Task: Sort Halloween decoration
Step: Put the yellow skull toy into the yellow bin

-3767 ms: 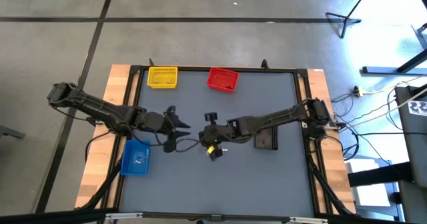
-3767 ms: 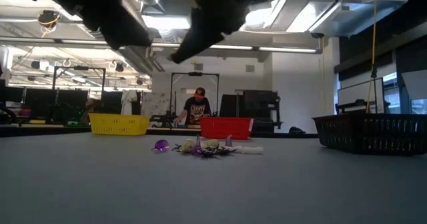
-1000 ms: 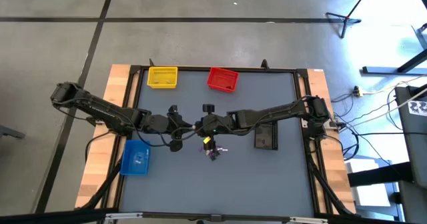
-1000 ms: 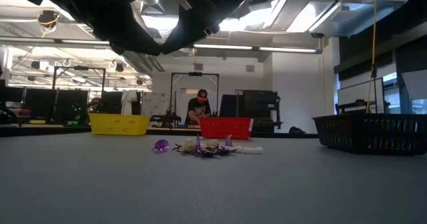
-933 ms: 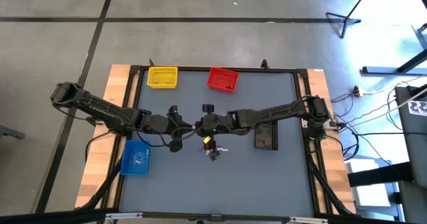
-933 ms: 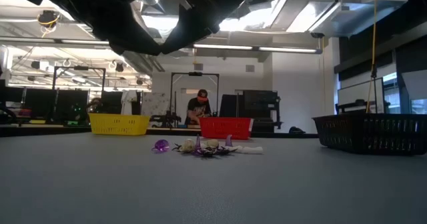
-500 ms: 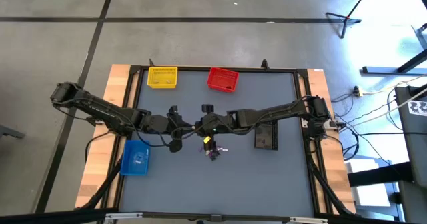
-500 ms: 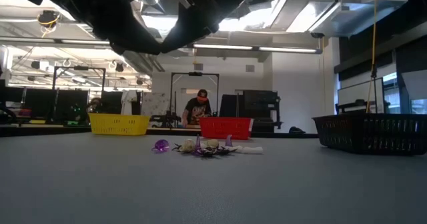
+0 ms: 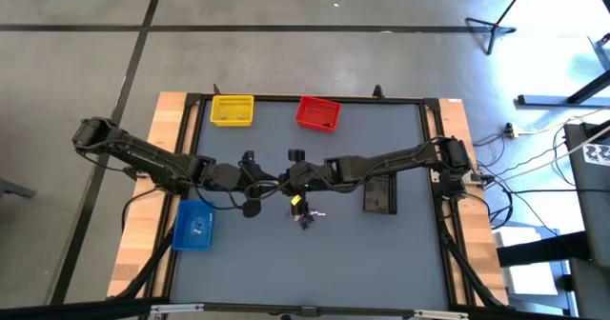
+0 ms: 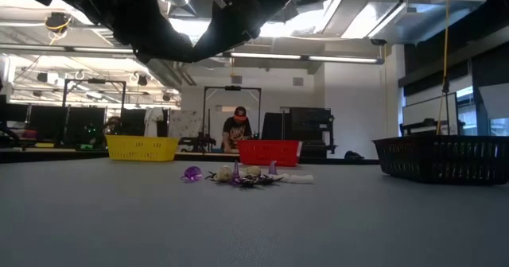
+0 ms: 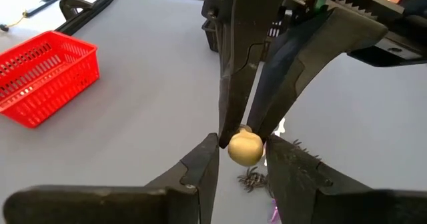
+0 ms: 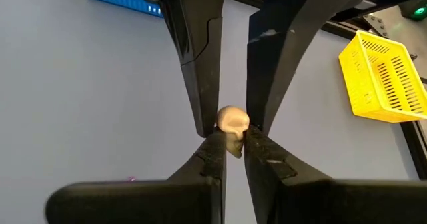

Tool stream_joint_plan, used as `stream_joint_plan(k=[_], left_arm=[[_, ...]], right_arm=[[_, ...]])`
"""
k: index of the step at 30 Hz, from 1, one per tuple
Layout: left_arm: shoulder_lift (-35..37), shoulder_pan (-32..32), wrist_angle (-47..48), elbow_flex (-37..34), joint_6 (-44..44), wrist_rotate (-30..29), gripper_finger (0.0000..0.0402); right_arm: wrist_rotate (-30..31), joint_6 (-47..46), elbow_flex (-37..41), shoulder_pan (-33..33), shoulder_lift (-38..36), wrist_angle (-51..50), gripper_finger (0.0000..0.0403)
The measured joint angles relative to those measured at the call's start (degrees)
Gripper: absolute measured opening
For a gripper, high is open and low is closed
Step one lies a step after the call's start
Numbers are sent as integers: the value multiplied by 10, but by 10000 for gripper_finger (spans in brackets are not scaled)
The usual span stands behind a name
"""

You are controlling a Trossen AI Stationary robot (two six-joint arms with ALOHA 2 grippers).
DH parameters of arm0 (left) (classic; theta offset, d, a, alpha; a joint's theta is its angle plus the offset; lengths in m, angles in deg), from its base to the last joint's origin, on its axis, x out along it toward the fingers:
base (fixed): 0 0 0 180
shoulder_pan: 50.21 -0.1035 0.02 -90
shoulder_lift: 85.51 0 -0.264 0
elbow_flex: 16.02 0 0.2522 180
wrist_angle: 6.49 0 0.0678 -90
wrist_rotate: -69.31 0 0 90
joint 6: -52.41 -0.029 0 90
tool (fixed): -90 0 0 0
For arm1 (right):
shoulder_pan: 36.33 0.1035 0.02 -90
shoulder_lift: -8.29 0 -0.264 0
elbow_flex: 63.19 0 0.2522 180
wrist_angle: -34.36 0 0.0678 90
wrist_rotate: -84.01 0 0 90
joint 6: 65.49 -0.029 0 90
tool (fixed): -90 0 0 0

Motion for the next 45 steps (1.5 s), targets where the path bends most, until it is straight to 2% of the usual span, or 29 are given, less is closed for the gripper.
stream_joint_plan(k=[6,13,18,28,45], left_arm=[[0,0,1,0,0,0,98],[0,0,2,0,0,0,63],[0,0,2,0,0,-1,44],[0,0,1,0,0,0,40],[0,0,0,0,0,0,39]], right_arm=[[0,0,0,0,0,-1,35],[0,0,0,0,0,-2,35],[0,0,0,0,0,-3,49],[0,0,0,0,0,-1,88],[0,0,0,0,1,-5,93]])
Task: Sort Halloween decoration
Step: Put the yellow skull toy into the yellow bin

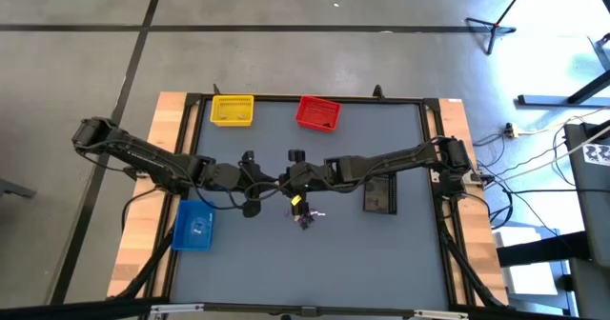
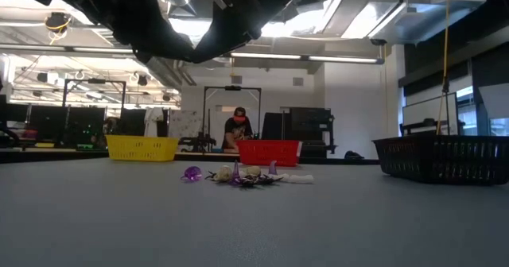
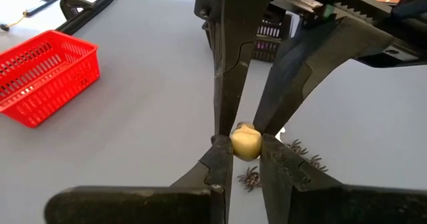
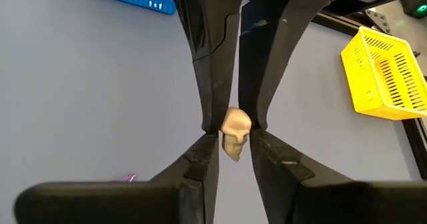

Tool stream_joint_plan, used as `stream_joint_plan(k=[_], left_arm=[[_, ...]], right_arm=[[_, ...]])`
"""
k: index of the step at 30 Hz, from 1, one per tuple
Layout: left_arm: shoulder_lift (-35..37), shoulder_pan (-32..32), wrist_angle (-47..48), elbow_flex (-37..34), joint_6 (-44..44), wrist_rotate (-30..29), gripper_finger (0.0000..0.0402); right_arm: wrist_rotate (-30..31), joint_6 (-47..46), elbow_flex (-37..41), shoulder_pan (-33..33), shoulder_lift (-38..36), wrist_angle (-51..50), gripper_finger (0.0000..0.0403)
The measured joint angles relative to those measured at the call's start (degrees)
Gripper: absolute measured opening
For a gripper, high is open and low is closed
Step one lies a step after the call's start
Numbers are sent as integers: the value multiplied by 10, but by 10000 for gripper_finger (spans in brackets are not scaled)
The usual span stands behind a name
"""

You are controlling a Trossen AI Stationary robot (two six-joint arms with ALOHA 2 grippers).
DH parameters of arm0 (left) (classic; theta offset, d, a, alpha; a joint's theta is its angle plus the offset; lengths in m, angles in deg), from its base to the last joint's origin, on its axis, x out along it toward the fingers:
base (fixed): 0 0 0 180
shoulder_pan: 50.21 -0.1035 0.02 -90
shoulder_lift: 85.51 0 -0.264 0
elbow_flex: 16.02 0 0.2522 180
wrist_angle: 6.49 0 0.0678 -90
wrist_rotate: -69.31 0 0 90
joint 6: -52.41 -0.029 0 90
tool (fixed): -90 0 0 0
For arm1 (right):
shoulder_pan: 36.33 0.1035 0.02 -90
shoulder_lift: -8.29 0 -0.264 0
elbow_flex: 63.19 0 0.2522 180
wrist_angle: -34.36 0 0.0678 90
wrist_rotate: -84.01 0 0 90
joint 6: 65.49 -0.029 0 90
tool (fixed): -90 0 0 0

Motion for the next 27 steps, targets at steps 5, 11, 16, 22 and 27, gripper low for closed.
stream_joint_plan(k=[5,11,16,22,27], left_arm=[[0,0,-1,0,0,-1,39],[0,0,-1,0,0,-1,39],[0,0,-2,0,0,-1,37],[0,0,-1,0,0,-2,37],[0,0,-1,0,0,-2,37]], right_arm=[[-1,0,0,0,0,-3,93],[-1,0,0,0,0,-6,93],[-1,0,0,0,0,-18,93],[2,0,0,0,0,-21,93],[5,0,0,0,0,-21,93]])
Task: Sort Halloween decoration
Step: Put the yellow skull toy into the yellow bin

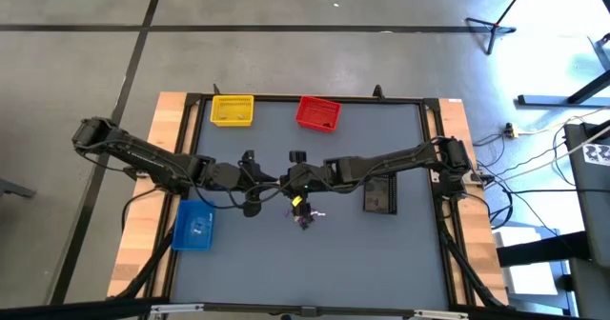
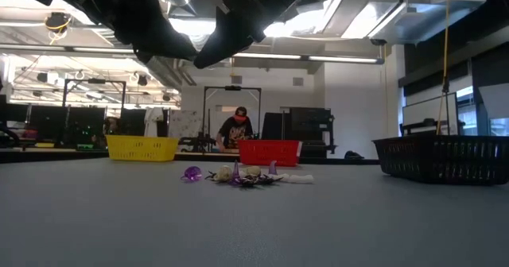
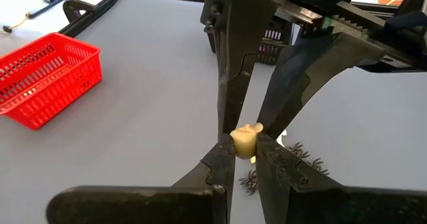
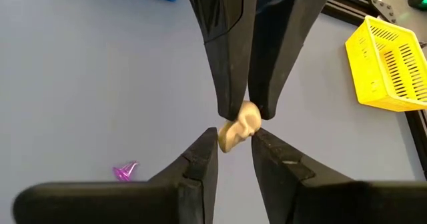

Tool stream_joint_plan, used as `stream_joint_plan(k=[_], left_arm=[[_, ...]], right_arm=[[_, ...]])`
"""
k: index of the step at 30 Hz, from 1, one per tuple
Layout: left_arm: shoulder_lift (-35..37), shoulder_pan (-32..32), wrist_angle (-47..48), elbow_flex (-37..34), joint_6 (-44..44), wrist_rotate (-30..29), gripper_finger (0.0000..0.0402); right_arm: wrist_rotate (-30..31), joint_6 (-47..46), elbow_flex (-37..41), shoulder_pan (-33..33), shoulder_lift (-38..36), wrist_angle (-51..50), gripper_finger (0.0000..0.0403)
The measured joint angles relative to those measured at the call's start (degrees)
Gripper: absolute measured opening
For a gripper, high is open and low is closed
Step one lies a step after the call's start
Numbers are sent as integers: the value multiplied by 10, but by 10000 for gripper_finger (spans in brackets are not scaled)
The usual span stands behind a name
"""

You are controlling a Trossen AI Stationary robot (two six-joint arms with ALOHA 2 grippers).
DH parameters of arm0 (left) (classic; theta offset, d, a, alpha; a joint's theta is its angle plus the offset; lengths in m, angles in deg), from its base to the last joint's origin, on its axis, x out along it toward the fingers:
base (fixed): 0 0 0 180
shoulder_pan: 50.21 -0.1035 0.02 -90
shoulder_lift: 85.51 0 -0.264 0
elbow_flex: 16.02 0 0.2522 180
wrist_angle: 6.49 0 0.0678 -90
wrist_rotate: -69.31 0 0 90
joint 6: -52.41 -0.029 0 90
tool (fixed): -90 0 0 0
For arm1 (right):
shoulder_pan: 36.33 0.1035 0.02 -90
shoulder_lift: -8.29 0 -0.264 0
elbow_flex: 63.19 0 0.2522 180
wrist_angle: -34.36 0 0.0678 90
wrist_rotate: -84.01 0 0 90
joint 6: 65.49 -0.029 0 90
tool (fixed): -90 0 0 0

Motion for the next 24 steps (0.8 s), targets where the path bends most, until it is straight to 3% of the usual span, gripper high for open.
stream_joint_plan(k=[24], left_arm=[[1,0,-1,0,0,25,39]], right_arm=[[0,0,0,0,1,14,92]])
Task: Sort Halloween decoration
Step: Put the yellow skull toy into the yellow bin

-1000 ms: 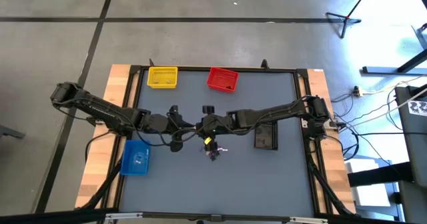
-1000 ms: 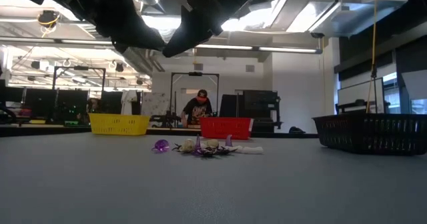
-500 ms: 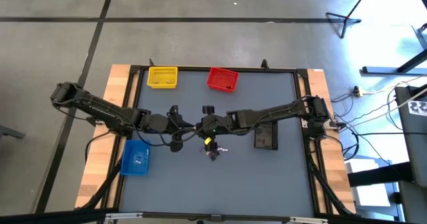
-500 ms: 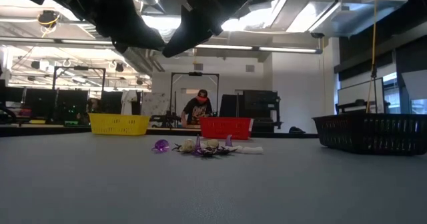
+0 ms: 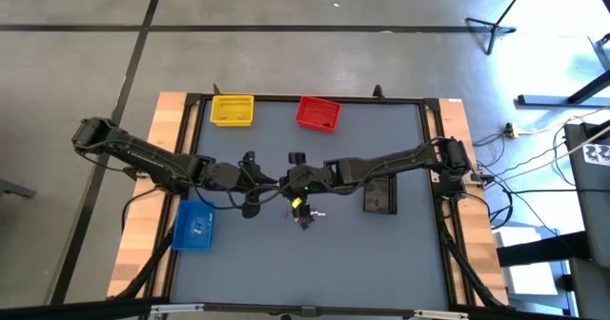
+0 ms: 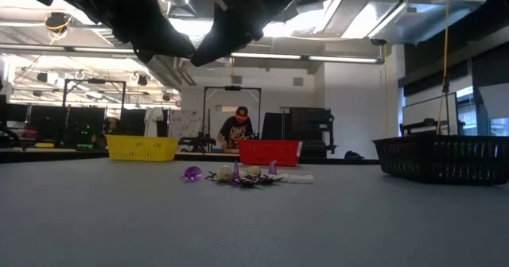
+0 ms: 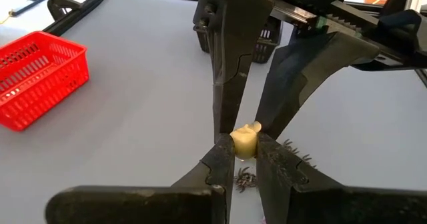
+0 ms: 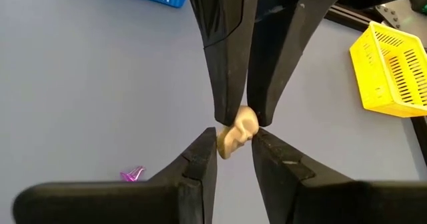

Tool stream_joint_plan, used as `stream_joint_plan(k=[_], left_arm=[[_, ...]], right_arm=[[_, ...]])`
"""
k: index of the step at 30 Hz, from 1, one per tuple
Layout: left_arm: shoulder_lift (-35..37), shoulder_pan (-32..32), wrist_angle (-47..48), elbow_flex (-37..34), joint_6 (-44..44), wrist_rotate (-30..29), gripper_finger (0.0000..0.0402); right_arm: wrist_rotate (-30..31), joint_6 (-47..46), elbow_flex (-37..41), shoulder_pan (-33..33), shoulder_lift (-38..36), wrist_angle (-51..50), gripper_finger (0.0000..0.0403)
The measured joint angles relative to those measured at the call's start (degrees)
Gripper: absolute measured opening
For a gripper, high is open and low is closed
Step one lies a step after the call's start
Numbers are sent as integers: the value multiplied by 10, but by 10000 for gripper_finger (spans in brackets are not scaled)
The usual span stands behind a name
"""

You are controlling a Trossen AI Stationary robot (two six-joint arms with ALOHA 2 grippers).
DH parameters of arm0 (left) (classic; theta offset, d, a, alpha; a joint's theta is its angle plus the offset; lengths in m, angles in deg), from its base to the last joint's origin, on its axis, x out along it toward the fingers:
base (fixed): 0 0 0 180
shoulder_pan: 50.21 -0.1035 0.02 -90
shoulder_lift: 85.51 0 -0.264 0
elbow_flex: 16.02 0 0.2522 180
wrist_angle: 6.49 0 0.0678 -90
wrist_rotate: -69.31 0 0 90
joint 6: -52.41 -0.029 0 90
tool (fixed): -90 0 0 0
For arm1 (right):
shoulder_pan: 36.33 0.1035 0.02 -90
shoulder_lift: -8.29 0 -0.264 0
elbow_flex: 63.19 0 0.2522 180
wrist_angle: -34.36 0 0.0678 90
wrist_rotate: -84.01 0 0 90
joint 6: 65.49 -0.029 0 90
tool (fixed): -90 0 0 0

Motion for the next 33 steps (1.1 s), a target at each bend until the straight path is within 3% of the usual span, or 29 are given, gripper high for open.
stream_joint_plan(k=[29,33], left_arm=[[0,0,-1,0,0,2,39],[0,0,-3,0,0,1,39]], right_arm=[[1,0,0,0,0,1,92],[1,0,0,0,0,3,108]])
